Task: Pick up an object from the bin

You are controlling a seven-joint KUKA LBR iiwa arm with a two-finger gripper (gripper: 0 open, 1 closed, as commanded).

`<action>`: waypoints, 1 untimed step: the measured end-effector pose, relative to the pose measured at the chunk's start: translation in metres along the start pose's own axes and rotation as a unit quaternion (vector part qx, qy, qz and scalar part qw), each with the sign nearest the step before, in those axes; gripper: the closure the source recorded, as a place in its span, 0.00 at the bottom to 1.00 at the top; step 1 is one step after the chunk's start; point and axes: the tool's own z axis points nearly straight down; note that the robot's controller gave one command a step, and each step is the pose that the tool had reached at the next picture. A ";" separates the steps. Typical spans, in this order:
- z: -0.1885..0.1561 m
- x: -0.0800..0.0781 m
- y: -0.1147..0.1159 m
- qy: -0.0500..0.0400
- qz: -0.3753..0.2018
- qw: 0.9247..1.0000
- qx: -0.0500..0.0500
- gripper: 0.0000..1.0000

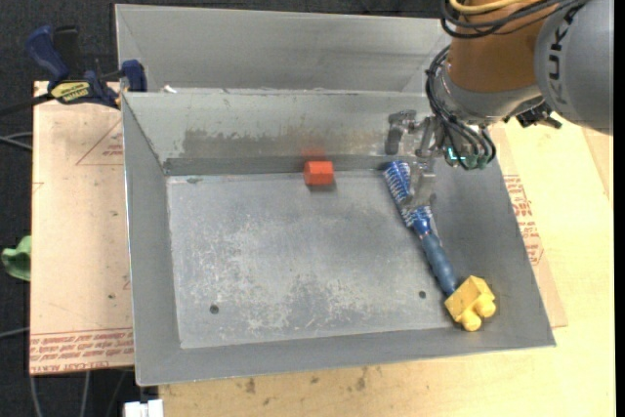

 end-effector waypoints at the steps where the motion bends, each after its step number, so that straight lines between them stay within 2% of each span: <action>1: 0.092 0.051 -0.051 0.001 0.023 1.000 0.000 0.00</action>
Offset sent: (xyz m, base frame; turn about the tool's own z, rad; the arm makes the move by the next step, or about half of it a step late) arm -0.0481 -0.0487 -0.0872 0.0394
